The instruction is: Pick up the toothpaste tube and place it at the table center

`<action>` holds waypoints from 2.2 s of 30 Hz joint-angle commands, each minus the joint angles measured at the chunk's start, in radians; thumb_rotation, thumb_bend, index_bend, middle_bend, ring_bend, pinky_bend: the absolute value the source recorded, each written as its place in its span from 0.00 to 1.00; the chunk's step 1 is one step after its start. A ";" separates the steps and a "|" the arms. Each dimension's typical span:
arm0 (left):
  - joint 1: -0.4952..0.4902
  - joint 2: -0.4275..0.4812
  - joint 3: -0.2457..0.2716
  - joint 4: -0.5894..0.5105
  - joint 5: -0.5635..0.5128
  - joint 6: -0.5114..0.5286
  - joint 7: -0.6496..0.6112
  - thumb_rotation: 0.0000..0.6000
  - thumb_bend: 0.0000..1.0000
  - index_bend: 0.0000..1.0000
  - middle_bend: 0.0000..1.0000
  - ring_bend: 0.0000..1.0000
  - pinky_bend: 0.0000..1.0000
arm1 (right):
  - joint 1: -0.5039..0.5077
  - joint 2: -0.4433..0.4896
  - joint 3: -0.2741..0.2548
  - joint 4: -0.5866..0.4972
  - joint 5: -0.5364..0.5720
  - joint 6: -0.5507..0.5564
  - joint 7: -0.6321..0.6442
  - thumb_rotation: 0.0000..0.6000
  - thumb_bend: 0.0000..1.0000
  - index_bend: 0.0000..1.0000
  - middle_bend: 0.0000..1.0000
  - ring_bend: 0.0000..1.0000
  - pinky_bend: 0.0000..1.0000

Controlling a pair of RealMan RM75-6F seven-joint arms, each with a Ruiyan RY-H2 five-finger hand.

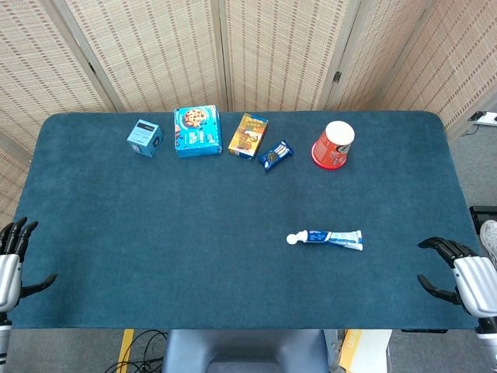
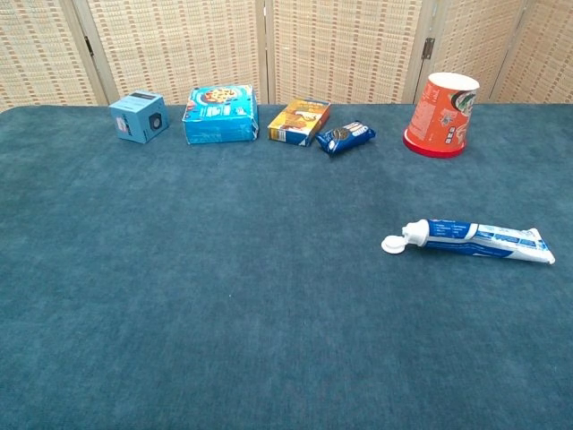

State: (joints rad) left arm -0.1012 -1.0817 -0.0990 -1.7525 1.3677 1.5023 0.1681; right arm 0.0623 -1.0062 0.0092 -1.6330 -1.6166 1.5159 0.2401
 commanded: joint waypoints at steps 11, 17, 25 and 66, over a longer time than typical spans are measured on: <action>0.001 0.001 0.004 0.003 0.006 -0.007 -0.011 1.00 0.06 0.13 0.09 0.07 0.14 | 0.127 -0.025 0.048 -0.066 0.063 -0.193 -0.120 1.00 0.26 0.25 0.32 0.31 0.37; 0.003 0.002 0.005 0.001 0.005 -0.008 -0.013 1.00 0.06 0.13 0.08 0.07 0.14 | 0.232 -0.065 0.092 -0.065 0.143 -0.347 -0.173 1.00 0.23 0.23 0.30 0.30 0.37; 0.008 0.007 0.004 0.001 0.003 -0.004 -0.014 1.00 0.06 0.13 0.09 0.07 0.14 | 0.369 -0.168 0.139 0.014 0.265 -0.532 -0.248 1.00 0.23 0.23 0.30 0.29 0.37; 0.024 -0.005 0.009 0.039 -0.010 -0.012 -0.047 1.00 0.06 0.14 0.09 0.07 0.14 | 0.567 -0.484 0.114 0.289 0.515 -0.700 -0.502 1.00 0.38 0.37 0.44 0.31 0.38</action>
State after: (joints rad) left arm -0.0778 -1.0866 -0.0901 -1.7138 1.3579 1.4905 0.1216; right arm 0.6290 -1.4906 0.1236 -1.3439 -1.1027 0.8157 -0.2608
